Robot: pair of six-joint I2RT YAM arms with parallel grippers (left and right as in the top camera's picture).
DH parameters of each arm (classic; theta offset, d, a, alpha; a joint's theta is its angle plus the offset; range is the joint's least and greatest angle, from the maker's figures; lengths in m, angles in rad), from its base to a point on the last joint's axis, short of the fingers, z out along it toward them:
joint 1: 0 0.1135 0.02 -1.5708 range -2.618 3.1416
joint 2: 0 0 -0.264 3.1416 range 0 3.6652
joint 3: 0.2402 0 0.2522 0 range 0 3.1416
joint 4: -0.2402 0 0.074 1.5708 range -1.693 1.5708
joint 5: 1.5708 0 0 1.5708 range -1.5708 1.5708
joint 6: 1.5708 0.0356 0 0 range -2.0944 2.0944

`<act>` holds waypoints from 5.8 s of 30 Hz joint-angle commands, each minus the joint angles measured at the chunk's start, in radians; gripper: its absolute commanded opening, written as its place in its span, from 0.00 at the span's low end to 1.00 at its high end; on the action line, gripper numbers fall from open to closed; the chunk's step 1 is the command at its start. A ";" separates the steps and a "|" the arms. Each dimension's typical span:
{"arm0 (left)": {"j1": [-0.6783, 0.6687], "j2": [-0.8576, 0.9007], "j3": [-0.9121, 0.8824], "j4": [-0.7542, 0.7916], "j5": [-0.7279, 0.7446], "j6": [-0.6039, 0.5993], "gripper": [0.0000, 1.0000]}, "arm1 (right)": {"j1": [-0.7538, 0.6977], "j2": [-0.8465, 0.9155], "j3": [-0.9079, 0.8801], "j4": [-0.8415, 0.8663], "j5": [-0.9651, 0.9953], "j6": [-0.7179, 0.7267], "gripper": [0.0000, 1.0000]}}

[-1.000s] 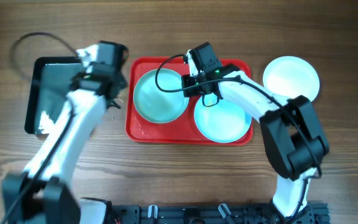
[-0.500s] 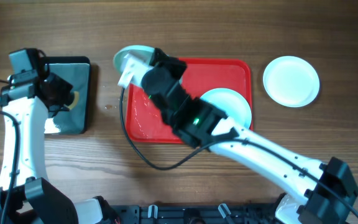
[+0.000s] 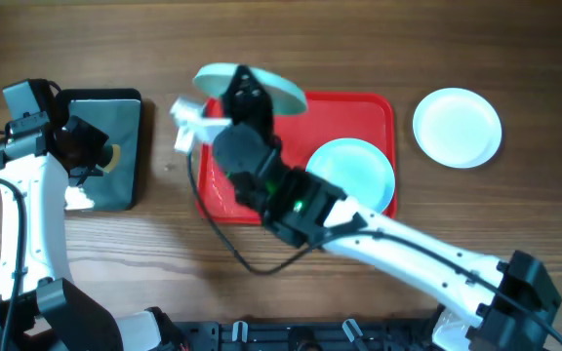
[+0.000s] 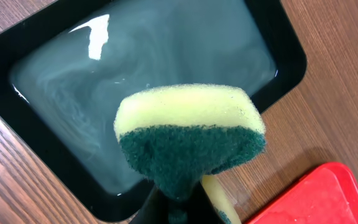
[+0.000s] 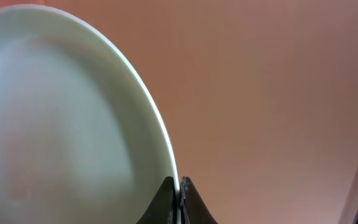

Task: Clean dirty plates on tray and stack at the side
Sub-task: 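Lift the scrubbed light-blue plate with the right gripper onto the white plate, then grasp the remaining light-blue plate rim on the tray with the right gripper, then scrub the held light-blue plate with the sponge in the left gripper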

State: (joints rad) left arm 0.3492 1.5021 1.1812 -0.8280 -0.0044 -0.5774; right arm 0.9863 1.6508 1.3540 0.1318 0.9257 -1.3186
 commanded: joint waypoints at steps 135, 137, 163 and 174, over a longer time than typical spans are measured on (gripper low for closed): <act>-0.770 0.346 -0.003 0.311 0.337 0.015 0.04 | -0.607 0.228 -0.254 -0.571 -1.116 1.772 0.04; -0.772 0.346 -0.003 0.314 0.325 0.015 0.04 | -0.608 0.240 -0.254 -0.543 -1.114 1.771 0.04; -0.795 0.493 -0.003 0.342 -0.276 0.024 0.04 | -0.608 0.296 -0.254 -0.515 -1.174 1.763 0.04; -0.784 0.274 -0.003 0.211 -0.309 0.023 0.04 | -0.608 0.296 -0.255 -0.517 -1.170 1.764 0.04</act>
State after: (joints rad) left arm -0.4686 1.8843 1.1965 -0.6163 -0.3172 -0.5587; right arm 0.3981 1.9167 1.0966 -0.3672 -0.2951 0.4454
